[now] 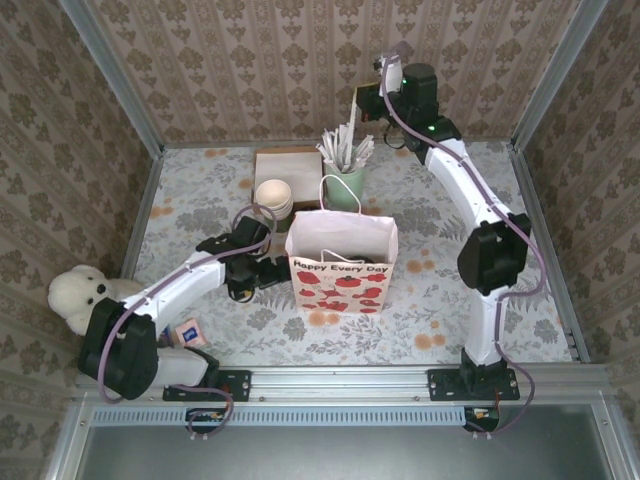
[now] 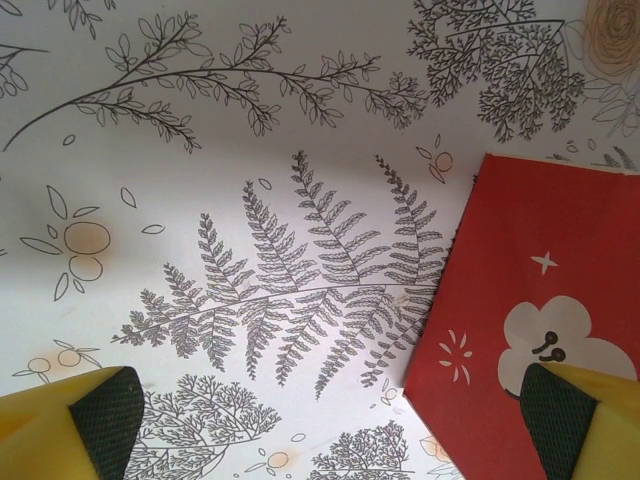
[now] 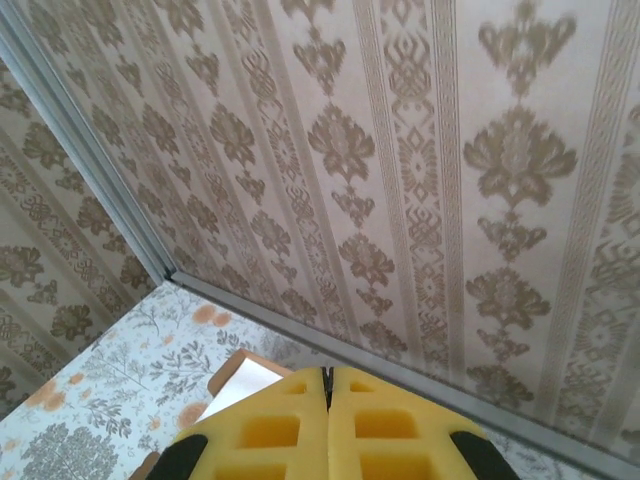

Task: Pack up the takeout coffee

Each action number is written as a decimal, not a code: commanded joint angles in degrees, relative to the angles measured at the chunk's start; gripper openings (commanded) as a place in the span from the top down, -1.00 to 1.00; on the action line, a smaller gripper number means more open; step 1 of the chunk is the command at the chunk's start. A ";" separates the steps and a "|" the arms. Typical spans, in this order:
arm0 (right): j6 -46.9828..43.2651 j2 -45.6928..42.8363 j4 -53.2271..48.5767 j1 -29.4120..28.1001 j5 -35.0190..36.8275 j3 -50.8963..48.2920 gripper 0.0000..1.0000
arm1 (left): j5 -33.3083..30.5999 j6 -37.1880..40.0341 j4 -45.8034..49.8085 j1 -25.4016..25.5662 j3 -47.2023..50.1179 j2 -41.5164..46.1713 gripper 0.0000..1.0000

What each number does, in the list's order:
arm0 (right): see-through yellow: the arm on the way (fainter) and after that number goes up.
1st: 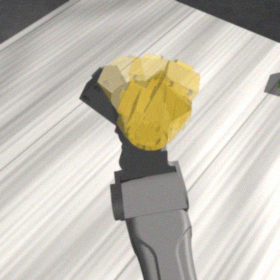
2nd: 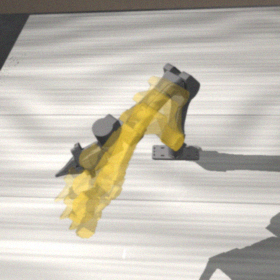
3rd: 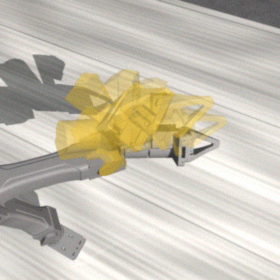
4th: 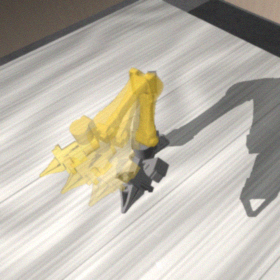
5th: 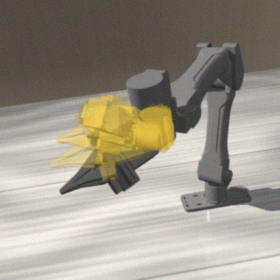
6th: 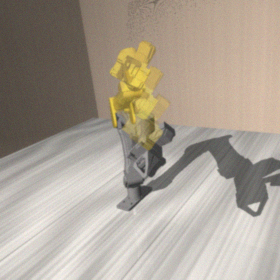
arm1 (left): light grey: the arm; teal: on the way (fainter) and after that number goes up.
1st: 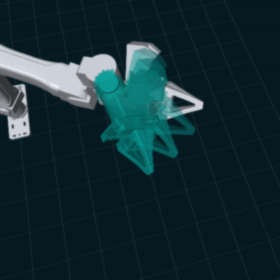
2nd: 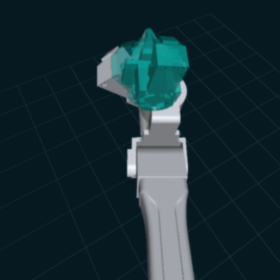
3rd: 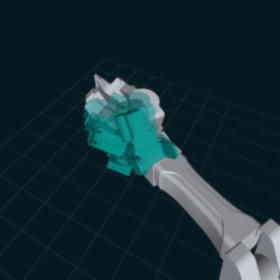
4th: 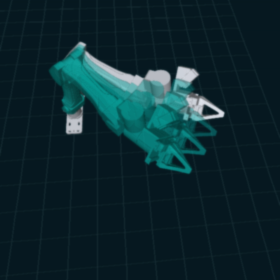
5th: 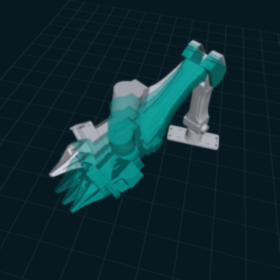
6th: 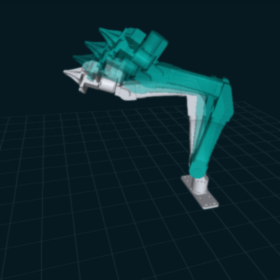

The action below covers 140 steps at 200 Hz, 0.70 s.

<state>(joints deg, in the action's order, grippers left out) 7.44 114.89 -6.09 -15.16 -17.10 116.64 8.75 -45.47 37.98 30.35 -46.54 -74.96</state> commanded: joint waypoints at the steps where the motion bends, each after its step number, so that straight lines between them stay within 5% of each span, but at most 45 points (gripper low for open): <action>1: -1.90 -7.04 7.54 -0.43 2.80 -5.96 1.00 | -1.00 -0.04 1.37 0.02 -1.66 2.11 -1.00; 80: -2.27 -30.20 14.98 -2.82 15.92 -24.27 1.00 | -3.83 4.25 3.84 -5.04 -5.13 7.01 -1.00; 140: 5.68 -53.28 4.78 -3.96 14.20 -36.22 1.00 | -1.19 7.37 -2.15 -7.53 -8.22 13.97 -1.00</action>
<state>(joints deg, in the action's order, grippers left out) 8.73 68.77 3.49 -18.35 -3.49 83.66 6.22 -41.30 39.86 23.20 -52.10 -64.40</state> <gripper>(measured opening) 0.042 0.999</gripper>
